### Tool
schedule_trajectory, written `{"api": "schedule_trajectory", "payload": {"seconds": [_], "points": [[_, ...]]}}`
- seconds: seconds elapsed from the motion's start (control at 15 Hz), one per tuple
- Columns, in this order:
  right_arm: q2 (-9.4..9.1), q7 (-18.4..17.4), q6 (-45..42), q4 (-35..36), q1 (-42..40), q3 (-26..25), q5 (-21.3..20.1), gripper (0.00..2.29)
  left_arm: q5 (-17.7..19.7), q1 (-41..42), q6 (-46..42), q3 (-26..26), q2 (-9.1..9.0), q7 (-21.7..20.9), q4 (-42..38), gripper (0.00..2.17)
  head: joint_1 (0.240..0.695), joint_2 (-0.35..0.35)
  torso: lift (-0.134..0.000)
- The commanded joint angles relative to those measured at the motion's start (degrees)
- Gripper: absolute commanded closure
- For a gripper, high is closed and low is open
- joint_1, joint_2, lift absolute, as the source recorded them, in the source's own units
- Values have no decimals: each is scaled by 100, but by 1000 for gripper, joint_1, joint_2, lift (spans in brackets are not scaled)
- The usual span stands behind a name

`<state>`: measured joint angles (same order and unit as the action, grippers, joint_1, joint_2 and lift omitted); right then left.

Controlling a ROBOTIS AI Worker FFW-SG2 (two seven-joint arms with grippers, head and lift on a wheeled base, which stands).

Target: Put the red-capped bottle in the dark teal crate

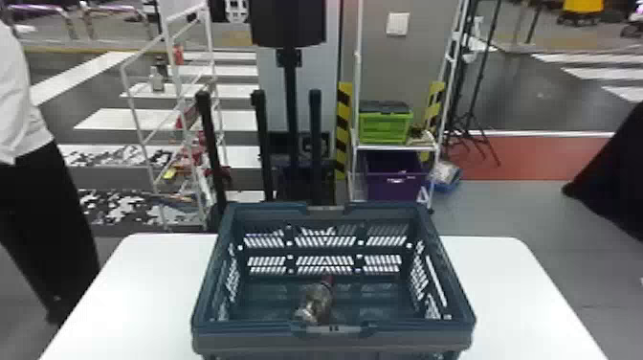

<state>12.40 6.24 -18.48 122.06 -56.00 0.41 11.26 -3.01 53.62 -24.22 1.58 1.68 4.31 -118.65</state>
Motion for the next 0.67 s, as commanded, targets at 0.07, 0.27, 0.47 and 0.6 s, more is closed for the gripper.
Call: {"api": "schedule_trajectory", "payload": {"seconds": [0.07,0.27,0.47,0.6], "points": [[-18,0,-2,-15,19,30,-19,151,2,34,45,-8,34,0,-18,36,499,0,0],[-18,0,16,-7,19,30,-28,151,11,34,45,-8,43,0,0,36,499,0,0],[-18,0,33,-7,27,30,-19,151,19,34,45,1,43,0,0,36,499,0,0],[-9,0,51,-15,54,30,-19,151,19,34,45,18,34,0,-9,36,499,0,0]]}}
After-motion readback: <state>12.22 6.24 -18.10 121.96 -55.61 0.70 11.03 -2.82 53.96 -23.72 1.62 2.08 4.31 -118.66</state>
